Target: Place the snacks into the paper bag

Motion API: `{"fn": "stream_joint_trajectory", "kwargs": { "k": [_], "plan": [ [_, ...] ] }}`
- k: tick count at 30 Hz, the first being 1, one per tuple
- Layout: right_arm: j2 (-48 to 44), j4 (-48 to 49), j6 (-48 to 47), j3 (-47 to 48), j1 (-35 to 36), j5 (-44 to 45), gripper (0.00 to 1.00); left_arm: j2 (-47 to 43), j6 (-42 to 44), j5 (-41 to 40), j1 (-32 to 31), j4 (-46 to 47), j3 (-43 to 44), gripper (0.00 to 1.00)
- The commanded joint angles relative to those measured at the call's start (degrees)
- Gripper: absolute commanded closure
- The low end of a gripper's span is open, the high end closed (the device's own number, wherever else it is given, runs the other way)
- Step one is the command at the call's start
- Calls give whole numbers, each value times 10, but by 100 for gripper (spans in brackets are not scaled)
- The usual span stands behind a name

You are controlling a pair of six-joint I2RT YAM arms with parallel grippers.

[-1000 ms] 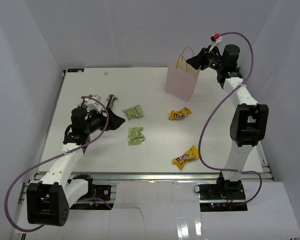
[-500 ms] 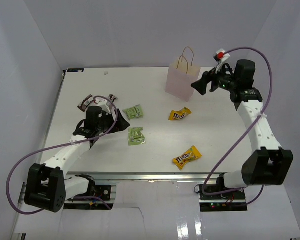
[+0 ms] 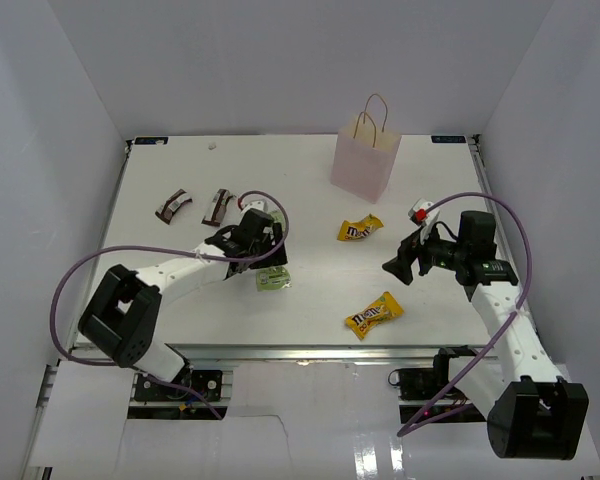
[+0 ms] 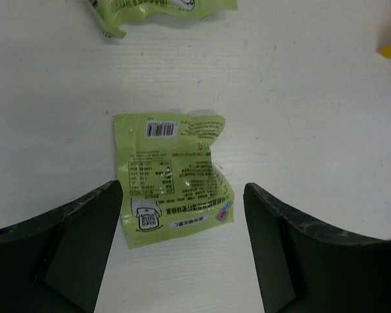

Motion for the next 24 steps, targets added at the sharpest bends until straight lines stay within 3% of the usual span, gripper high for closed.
{"fn": "stream_joint_trajectory", "kwargs": {
  "k": [1,12,18,24],
  "plan": [
    [-26,39,-36,-13,-4,-31,10,30,-12,-101,-28,-35,54,15],
    [-56,41,-39,-24,-48,-49,10,186,8,-198,-70,-120,165,18],
    [-64,43,-38,-25,-56,-49,10,201,8,-219,-85,-135,168,32],
    [-72,43,-36,-25,-61,-50,10,191,6,-222,-90,-141,149,54]
  ]
}}
